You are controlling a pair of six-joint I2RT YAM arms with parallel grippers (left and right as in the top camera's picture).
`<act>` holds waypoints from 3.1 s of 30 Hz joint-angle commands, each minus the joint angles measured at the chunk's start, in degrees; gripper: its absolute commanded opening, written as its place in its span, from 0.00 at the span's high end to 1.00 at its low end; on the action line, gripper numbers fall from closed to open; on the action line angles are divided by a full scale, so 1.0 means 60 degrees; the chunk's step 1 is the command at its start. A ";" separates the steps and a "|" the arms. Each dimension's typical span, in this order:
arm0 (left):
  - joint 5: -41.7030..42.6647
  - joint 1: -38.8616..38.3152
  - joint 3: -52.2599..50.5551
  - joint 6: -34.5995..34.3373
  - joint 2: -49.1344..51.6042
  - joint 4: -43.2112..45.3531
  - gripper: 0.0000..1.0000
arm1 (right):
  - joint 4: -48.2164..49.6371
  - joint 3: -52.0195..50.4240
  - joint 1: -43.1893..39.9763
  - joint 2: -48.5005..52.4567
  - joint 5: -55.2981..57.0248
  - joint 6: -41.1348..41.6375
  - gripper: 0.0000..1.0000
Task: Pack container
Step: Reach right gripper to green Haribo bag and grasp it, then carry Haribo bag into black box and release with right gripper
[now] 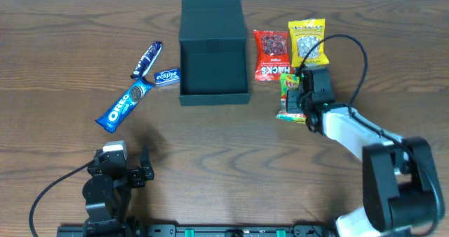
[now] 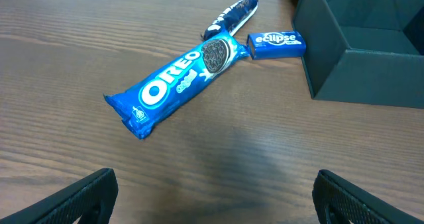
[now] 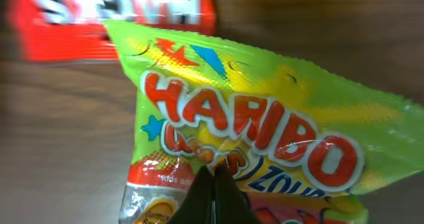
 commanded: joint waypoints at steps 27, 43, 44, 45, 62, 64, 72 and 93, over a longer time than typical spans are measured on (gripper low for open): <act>-0.0033 -0.0004 -0.0138 0.0138 -0.0007 0.0007 0.05 | 0.0481 0.5741 0.3625 0.1745 0.0182 0.0863 0.99; -0.0029 -0.0004 -0.0138 0.0138 -0.0007 0.0007 0.05 | -0.0863 0.6054 0.3614 0.3180 0.0841 0.1209 0.99; -0.0033 -0.0004 -0.0138 0.0138 -0.0007 0.0011 0.05 | -0.0900 0.6054 0.3614 0.3180 0.0841 0.1118 0.99; -0.0029 -0.0004 -0.0138 0.0138 -0.0007 0.0007 0.05 | -0.0954 0.6054 0.3614 0.3180 0.0841 0.1118 0.99; -0.0029 -0.0004 -0.0138 0.0138 -0.0007 0.0011 0.05 | -0.2277 0.6054 0.3708 0.3177 0.0510 -0.0878 0.99; -0.0033 -0.0004 -0.0138 0.0138 -0.0007 0.0007 0.05 | -0.2459 0.6054 0.3694 0.3177 0.0659 -0.0878 0.99; -0.0029 -0.0004 -0.0138 0.0138 -0.0007 0.0007 0.05 | -0.2845 0.6054 0.3694 0.3177 0.1486 -0.0769 0.99; -0.0029 -0.0004 -0.0138 0.0138 -0.0007 0.0007 0.05 | -0.3563 0.6065 0.3096 0.0481 0.2080 -0.0455 0.09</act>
